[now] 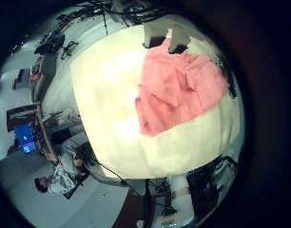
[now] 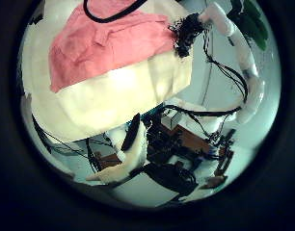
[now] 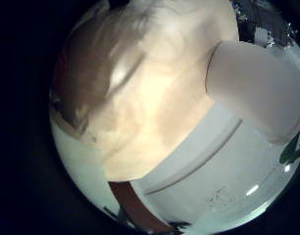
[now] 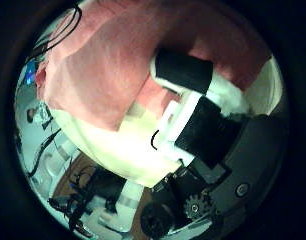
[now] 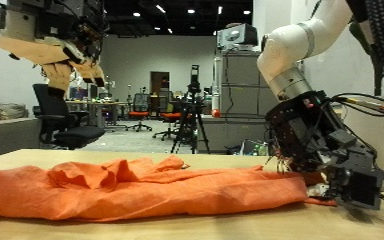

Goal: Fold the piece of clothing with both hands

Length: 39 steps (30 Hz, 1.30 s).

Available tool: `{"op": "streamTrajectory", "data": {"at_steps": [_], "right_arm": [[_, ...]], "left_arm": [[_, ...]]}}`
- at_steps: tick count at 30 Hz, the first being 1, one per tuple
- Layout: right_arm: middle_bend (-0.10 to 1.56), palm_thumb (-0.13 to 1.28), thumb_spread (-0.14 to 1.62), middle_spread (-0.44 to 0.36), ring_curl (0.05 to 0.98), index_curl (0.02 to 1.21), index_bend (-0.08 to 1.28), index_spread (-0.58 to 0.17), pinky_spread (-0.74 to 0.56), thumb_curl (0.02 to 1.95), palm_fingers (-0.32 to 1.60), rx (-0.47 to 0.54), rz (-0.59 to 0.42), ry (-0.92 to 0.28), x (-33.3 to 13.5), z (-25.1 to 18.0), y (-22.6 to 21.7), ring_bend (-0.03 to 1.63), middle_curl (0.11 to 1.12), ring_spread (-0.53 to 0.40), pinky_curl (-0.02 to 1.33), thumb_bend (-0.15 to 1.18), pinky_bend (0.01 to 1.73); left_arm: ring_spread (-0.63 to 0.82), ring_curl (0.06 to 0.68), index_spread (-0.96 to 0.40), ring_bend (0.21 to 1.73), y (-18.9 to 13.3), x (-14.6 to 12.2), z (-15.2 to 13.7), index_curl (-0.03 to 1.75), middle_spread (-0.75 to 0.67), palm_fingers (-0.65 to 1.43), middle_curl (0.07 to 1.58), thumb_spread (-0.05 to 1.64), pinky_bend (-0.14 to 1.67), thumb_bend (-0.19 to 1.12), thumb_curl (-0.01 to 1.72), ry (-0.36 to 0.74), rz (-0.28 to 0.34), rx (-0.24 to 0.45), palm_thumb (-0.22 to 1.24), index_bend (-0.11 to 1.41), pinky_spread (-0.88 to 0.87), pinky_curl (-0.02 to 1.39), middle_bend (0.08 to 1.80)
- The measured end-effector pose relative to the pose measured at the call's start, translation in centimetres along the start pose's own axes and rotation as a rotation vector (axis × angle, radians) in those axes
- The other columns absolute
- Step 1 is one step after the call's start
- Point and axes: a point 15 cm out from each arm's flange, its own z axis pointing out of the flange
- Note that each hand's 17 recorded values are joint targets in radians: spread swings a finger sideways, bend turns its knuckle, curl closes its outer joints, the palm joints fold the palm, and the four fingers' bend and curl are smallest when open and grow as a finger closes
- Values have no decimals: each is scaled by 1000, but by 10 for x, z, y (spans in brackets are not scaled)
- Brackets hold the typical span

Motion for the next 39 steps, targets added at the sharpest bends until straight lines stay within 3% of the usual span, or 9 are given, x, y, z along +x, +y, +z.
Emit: {"op": "streamTrajectory", "data": {"at_steps": [3, 9, 17, 26, 31, 39], "right_arm": [[1091, 1076, 872, -170, 532, 727, 848, -347, -414, 501, 1337, 5, 4, -1, 5, -5, 7, 1180, 675, -253, 521, 54, 1085], [1210, 1152, 895, -149, 591, 786, 978, -304, -339, 575, 1221, 28, 13, 0, 17, -26, 37, 1290, 724, -228, 603, 65, 1206], [1271, 1179, 919, -130, 629, 814, 1042, -279, -286, 660, 1148, 72, 52, -5, 47, -59, 87, 1347, 753, -218, 665, 60, 1265], [1293, 1189, 933, -122, 648, 819, 1066, -265, -262, 742, 1127, 171, 88, 30, 60, -109, 111, 1364, 765, -215, 706, 40, 1270], [1296, 1187, 934, -125, 655, 821, 1076, -261, -259, 784, 1122, 226, 52, 65, 39, -146, 111, 1365, 769, -215, 723, 22, 1262], [1298, 1165, 951, -129, 661, 819, 1078, -258, -256, 827, 1124, 364, -80, 92, -36, -216, 80, 1363, 771, -214, 743, -7, 1251]], "left_arm": [[529, 214, 129, 548, 1, 0, -1, 237, 336, -25, 306, 1038, 351, -24, 301, 0, -2, 2, 333, 143, 494, 318, 191], [529, 214, 129, 549, 4, -1, -4, 238, 336, -25, 306, 1038, 352, -25, 301, 0, -2, 4, 333, 143, 494, 318, 192], [528, 214, 129, 549, 5, -2, -4, 239, 336, -25, 306, 1042, 352, -24, 306, 1, -4, 5, 340, 145, 494, 317, 191], [530, 211, 129, 545, 10, -4, -8, 239, 336, -25, 306, 1041, 352, -25, 304, 0, -3, 19, 347, 145, 494, 317, 191], [530, 210, 129, 546, 18, -10, -8, 239, 336, -25, 305, 1041, 352, -25, 304, 4, -13, 25, 347, 145, 494, 317, 191], [530, 209, 133, 548, 29, -25, -2, 238, 336, -26, 306, 1041, 356, -25, 303, 22, -38, 18, 347, 141, 498, 318, 192]]}}
